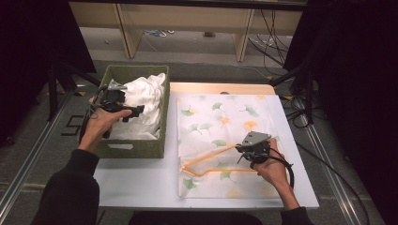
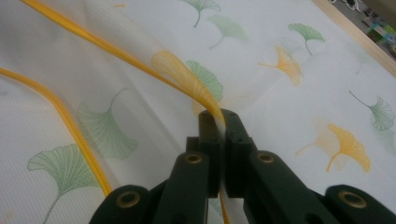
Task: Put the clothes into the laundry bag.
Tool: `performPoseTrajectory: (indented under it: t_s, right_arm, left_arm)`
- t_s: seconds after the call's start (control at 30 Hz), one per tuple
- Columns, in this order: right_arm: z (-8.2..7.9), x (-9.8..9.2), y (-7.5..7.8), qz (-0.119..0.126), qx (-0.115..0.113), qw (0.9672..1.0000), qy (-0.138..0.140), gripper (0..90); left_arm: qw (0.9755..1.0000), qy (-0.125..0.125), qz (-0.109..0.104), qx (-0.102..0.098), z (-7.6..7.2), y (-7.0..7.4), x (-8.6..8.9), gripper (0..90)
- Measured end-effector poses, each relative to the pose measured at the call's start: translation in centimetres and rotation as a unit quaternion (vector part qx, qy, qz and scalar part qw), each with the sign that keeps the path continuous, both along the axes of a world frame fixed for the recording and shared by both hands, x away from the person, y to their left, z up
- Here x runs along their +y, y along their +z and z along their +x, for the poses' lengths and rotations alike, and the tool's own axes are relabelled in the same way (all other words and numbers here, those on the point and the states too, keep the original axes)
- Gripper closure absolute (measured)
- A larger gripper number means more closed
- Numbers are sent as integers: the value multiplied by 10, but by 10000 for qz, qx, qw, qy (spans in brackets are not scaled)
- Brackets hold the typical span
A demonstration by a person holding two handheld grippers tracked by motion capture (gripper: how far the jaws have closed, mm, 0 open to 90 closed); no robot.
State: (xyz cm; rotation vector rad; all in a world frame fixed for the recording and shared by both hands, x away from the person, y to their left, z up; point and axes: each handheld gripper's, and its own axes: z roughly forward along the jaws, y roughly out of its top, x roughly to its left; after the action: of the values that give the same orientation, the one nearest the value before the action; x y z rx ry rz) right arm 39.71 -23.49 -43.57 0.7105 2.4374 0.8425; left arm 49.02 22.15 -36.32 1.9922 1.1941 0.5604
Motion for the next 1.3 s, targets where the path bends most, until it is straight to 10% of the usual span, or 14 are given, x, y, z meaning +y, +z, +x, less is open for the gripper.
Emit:
performPoseTrajectory:
  t_s: [0.43, 0.5, 0.57, 0.67, 0.77, 0.9, 1.13, 1.3]
  right_arm:
    - [1, 0, -2, -38, 11, 10000, 0, 894]
    - [1, 0, -1, -71, -18, 9999, 73, 894]
    - [1, 1, -2, -83, -27, 9999, 68, 894]
    - [1, 0, -1, -66, -37, 9999, 76, 894]
    - [1, -1, -1, -76, -54, 9999, 66, 894]
    - [1, -2, -1, -77, -29, 10000, 49, 894]
    - [1, -1, -2, -74, 9, 10000, 6, 893]
    - [1, -1, -3, -111, 35, 9999, 10, 893]
  left_arm:
    - [9980, 13, -37, 636, 46, -44, -18, 50]
    - [9970, -96, 222, 730, 47, -52, -25, 10]
    - [9940, -237, 781, 729, 47, -58, -31, 164]
    - [9933, 168, 948, 637, 50, -55, -29, 574]
    - [9916, 372, 1130, 509, 49, -52, -25, 662]
    - [9890, 852, 1186, 241, 46, -44, -17, 500]
    - [9821, 1513, 1064, 352, 43, -44, -1, 195]
    - [9775, 1731, 810, 893, 44, -52, 12, 139]
